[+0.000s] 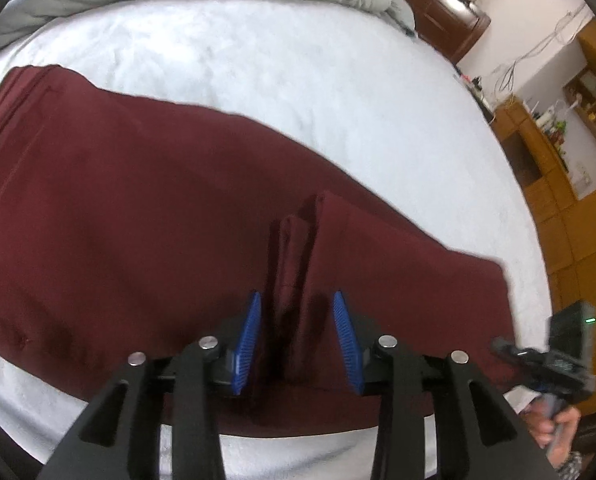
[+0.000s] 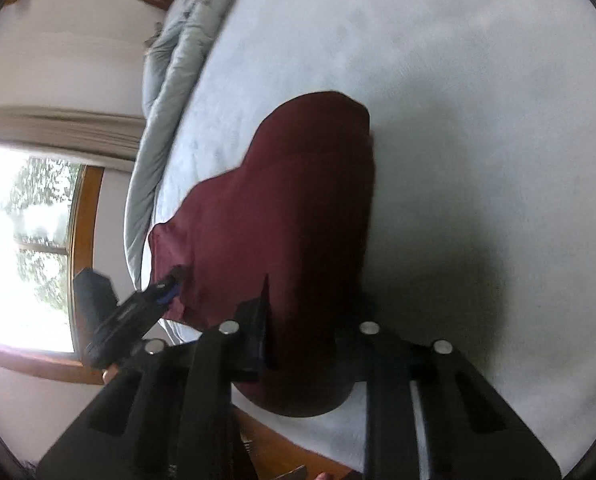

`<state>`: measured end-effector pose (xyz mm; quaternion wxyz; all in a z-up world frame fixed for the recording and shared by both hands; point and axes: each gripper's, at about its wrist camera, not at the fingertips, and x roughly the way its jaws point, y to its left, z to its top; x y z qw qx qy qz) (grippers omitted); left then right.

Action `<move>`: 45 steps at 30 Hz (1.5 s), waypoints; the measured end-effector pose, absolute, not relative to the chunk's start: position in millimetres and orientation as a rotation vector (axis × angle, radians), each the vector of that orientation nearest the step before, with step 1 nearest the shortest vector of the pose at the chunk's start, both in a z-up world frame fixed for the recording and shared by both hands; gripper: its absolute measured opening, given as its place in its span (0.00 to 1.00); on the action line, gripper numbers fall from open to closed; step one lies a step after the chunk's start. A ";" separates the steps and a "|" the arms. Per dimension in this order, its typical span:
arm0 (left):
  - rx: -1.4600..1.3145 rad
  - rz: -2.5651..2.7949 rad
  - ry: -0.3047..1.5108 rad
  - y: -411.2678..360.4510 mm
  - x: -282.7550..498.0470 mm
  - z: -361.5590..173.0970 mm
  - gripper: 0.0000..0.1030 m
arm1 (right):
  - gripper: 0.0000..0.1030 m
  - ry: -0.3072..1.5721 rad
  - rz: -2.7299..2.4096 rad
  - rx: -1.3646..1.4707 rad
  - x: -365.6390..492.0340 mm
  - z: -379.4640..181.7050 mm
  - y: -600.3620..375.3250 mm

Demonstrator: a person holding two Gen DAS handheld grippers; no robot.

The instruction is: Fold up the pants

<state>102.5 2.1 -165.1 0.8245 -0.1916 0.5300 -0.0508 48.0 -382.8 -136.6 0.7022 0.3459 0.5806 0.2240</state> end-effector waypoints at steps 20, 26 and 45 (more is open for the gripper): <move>-0.409 -0.090 1.066 46.8 61.0 -124.0 0.56 | 0.48 1.233 0.444 0.463 31.4 -75.5 -336.1; -0.336 -0.147 1.092 1.3 80.8 -136.3 0.56 | 0.46 1.346 0.357 0.321 39.0 -105.1 -290.8; -0.662 0.160 1.009 187.5 15.5 -115.7 0.66 | 0.57 1.241 0.517 0.419 25.6 -77.2 -267.8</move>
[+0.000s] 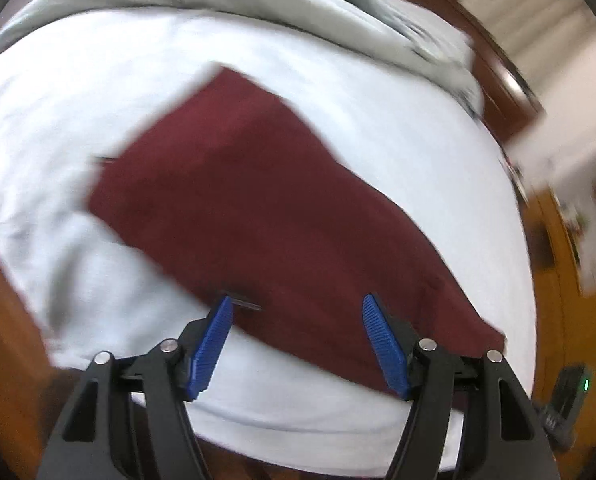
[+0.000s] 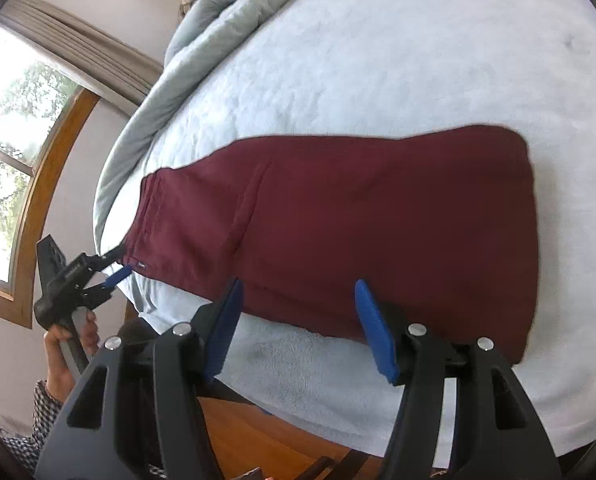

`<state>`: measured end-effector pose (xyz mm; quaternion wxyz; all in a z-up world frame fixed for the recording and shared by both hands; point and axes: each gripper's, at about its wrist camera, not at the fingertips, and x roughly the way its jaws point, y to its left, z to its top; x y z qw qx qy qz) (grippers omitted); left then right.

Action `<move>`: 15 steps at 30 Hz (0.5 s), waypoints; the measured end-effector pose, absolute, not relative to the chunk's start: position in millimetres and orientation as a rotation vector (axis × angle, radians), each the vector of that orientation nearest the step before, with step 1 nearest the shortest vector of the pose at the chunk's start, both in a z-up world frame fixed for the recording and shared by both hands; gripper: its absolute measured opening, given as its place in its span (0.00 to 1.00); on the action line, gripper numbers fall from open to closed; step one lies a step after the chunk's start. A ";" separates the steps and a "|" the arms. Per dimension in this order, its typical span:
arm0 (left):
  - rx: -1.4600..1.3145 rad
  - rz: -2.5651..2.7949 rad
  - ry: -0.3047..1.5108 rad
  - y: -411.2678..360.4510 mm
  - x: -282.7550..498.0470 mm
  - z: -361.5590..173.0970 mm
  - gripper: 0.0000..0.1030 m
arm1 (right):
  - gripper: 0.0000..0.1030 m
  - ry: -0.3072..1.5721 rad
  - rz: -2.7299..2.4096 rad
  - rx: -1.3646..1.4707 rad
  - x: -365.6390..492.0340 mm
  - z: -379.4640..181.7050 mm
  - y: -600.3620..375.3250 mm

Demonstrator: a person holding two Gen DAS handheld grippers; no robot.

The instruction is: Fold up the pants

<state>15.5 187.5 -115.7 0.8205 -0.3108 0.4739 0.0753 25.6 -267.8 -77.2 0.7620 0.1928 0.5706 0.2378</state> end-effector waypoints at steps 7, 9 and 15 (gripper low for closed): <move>-0.911 0.218 1.005 253.1 11.4 -156.2 0.66 | 0.54 1.287 0.496 0.422 28.6 -96.8 -252.6; -0.954 0.206 0.986 254.4 14.8 -167.9 0.66 | 0.54 1.286 0.499 0.432 26.5 -98.4 -256.0; -1.009 0.218 0.971 269.8 35.8 -173.8 0.66 | 0.54 1.292 0.490 0.442 28.3 -102.8 -255.7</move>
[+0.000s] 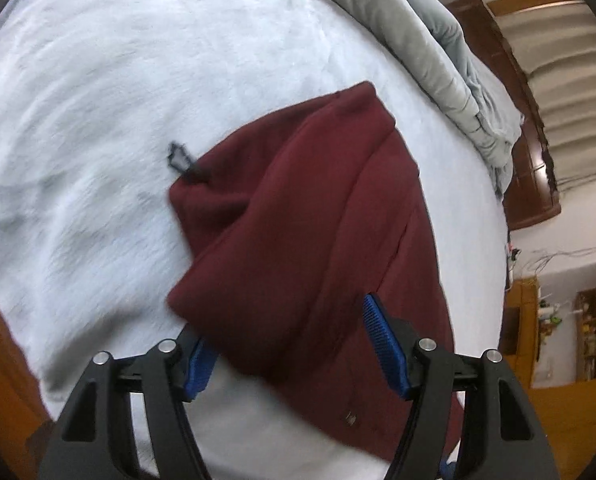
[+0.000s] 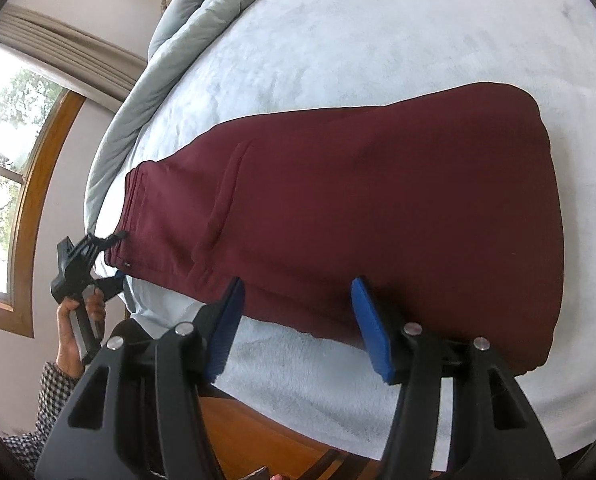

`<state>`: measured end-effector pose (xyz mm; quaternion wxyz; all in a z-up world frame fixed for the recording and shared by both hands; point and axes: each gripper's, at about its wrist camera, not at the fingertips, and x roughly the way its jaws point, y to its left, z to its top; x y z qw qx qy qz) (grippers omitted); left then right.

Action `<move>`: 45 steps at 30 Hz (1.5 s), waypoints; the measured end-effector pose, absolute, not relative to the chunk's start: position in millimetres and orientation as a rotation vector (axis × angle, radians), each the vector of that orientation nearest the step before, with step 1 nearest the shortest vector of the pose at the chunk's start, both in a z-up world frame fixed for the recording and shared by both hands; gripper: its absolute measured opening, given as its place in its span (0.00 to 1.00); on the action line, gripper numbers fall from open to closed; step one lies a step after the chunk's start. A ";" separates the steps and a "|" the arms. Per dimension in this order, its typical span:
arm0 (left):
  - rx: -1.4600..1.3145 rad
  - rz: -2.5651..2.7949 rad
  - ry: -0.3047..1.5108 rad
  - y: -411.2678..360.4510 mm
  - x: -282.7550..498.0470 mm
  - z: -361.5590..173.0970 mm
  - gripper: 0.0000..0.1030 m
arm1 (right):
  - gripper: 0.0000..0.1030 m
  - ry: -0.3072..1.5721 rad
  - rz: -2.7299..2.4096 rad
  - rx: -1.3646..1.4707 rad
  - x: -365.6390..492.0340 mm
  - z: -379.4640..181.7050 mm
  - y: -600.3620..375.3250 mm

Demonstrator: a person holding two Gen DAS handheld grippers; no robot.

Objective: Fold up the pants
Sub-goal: 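Grasp the leg ends with the left tool and lift them toward the waistband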

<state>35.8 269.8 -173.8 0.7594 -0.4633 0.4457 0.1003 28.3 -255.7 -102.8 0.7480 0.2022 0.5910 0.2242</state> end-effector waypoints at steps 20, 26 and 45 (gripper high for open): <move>-0.925 0.222 0.906 261.3 69.3 -161.2 0.32 | 0.54 1.314 0.490 0.470 34.0 -113.3 -262.8; -0.929 0.242 0.937 264.5 70.1 -166.2 0.29 | 0.56 1.301 0.493 0.519 33.7 -107.3 -270.1; -0.479 -0.087 0.753 110.9 80.3 -54.2 0.24 | 0.66 1.177 0.453 0.586 19.8 -72.8 -330.0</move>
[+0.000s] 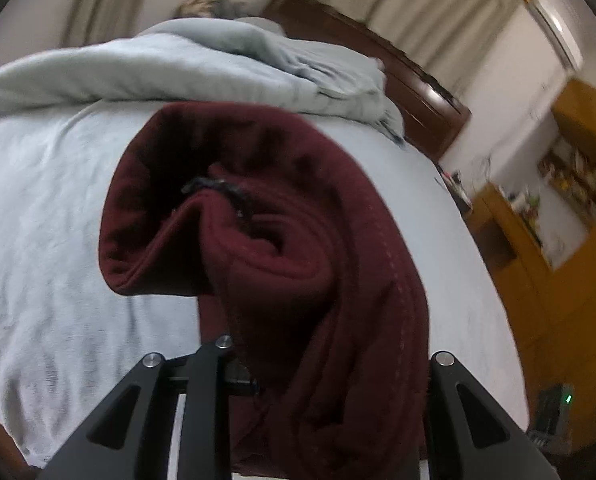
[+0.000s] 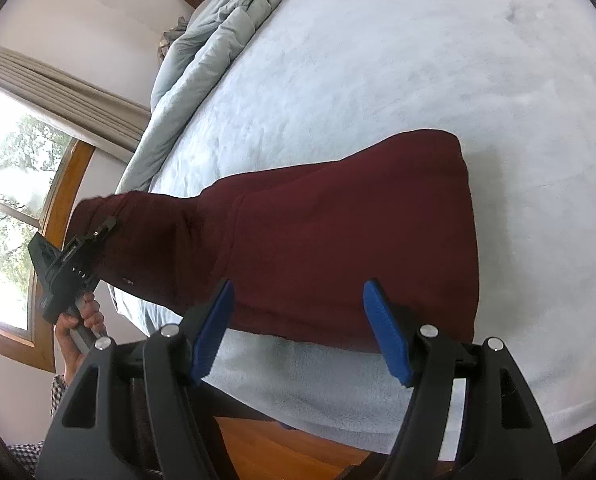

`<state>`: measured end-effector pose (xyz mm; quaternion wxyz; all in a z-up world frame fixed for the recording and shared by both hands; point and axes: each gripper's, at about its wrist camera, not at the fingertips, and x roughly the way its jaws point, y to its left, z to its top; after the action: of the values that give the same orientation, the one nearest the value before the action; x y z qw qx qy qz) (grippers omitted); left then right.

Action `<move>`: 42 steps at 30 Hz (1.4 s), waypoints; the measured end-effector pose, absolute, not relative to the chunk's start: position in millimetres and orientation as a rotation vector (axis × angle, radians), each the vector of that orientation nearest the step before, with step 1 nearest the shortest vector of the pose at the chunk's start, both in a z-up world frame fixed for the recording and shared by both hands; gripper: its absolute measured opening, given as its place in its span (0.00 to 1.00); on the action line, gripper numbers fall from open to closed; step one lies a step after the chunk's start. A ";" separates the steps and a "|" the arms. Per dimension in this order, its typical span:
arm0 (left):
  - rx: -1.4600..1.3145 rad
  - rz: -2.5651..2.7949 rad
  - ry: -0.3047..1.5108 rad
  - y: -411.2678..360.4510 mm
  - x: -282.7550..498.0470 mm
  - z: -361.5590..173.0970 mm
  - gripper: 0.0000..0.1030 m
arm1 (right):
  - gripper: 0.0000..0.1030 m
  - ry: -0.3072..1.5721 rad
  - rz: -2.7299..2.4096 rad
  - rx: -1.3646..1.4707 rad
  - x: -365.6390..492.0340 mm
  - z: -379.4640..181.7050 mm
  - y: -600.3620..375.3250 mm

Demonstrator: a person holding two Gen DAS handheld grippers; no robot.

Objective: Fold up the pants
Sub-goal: 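Grasp the leg ends with the left tool and lift them toward the waistband, then lay the leg ends over the waistband and open the left tool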

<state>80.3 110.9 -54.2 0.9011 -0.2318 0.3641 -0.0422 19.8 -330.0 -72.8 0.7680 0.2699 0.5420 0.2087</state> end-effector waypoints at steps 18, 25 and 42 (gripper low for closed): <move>-0.165 -0.140 0.852 9.6 75.9 -65.3 0.25 | 0.66 1.151 0.454 0.605 12.6 -73.3 -340.8; -0.111 -0.134 0.897 -12.0 82.5 -77.2 0.25 | 0.66 1.159 0.446 0.607 12.4 -77.8 -340.4; -0.139 -0.249 0.985 -46.0 63.0 -83.4 0.92 | 0.67 1.193 0.424 0.622 14.6 -91.8 -345.2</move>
<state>63.0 -46.0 -83.4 0.8714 -0.0663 0.4713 -0.1191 14.6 -345.2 -91.8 0.7614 0.2860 0.5483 0.1947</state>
